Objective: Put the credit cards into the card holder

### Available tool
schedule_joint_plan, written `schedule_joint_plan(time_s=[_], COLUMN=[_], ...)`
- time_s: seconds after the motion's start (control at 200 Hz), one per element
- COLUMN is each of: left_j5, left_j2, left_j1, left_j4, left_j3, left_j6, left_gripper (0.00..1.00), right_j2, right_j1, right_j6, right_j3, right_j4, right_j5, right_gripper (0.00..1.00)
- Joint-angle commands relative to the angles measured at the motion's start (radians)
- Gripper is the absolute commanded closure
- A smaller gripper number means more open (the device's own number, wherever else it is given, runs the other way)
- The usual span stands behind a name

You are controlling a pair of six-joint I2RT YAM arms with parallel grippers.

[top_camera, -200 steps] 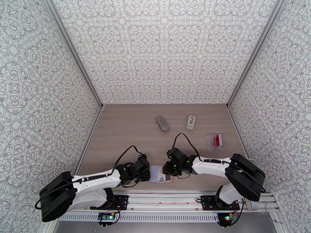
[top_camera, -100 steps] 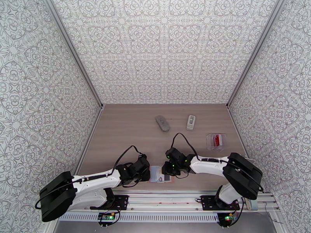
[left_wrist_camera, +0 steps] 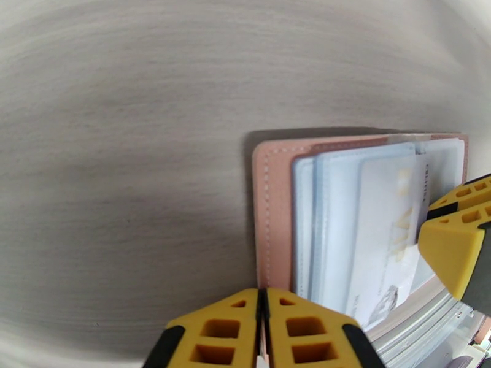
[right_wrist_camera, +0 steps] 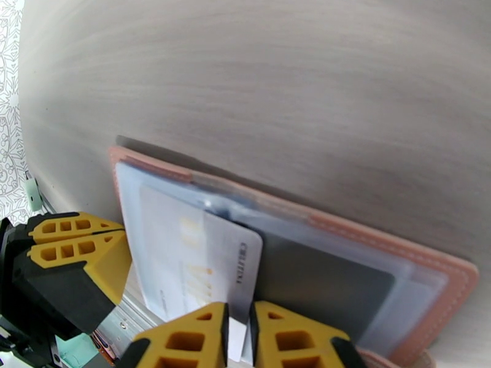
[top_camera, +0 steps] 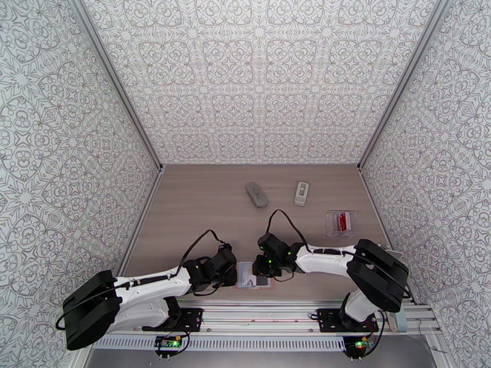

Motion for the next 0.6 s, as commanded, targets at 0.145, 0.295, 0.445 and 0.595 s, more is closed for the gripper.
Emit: schedule_joint_plan(time_s=[0.145,0.295,0.445,0.595], left_j5=[0.012,0.011,0.011,0.010], left_j2=[0.022,0.023,0.022,0.018], left_j1=[-0.014,-0.016,-0.015,-0.016], left_j4=[0.017,0.017,0.017,0.010], left_j3=[0.003,0.002,0.003,0.005], left_j6=[0.013,0.013,0.014,0.014], left_gripper=[0.87,0.87,0.87,0.87], right_j2=[0.042,0.054,0.066,0.070], right_j1=[0.025,0.033,0.042,0.047], right_j6=[0.003,0.007,0.011,0.015], right_j3=[0.036,0.048,0.057,0.064], right_j4=[0.001,0.007,0.016,0.025], right_j5=[0.005,0.001,-0.007,-0.015], right_gripper=[0.82,0.82,0.83,0.83])
